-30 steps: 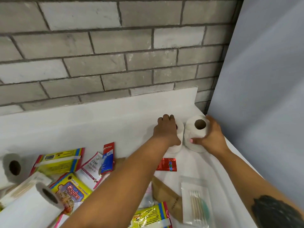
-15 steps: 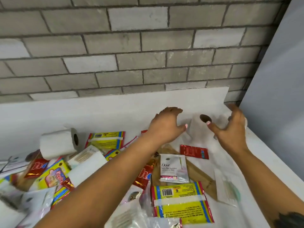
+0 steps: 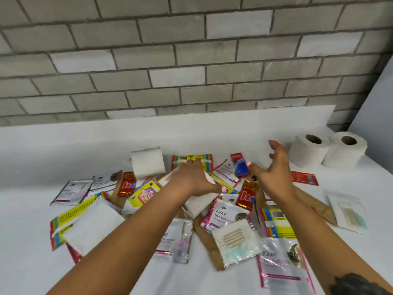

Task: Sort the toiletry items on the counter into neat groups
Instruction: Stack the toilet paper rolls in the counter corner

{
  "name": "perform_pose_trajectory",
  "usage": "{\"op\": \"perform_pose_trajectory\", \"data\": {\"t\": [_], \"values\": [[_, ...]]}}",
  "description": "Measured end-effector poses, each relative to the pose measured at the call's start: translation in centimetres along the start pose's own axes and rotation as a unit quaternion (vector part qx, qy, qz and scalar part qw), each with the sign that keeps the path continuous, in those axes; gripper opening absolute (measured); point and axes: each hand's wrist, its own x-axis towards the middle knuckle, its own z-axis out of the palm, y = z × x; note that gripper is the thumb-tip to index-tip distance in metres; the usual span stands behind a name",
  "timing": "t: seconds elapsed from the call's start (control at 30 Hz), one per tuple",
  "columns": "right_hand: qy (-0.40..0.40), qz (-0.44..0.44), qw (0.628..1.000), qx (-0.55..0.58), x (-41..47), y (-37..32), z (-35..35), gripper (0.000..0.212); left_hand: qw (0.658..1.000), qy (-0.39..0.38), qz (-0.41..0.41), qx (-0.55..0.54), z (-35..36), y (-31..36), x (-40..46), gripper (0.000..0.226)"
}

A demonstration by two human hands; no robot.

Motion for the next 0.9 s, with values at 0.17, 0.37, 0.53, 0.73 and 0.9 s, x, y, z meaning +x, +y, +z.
{"op": "perform_pose_trajectory", "data": {"t": [0.17, 0.37, 0.53, 0.73, 0.9], "values": [[-0.017, 0.003, 1.000, 0.000, -2.1, -1.0, 2.5, 0.078, 1.000, -0.005, -0.004, -0.012, 2.8, -1.7, -1.1, 0.110], [-0.066, 0.029, 0.997, 0.026, -3.6, -1.9, 4.3, 0.065, 0.989, 0.098, 0.027, -0.107, 3.4, -3.2, -1.2, 0.095], [-0.143, 0.146, 0.960, 0.190, -4.3, -3.4, 5.9, 0.085, 0.937, 0.153, 0.091, -0.300, 2.0, -3.0, -1.6, 0.081], [-0.210, 0.206, 0.888, 0.354, -4.1, -4.7, 8.5, 0.112, 0.894, 0.153, 0.168, -0.385, 0.9, -3.4, -1.5, 0.069], [-0.174, 0.192, 0.904, 0.341, -3.6, -4.7, 9.1, 0.100, 0.939, 0.030, 0.186, -0.288, -1.1, -6.2, -0.6, 0.114]]}}
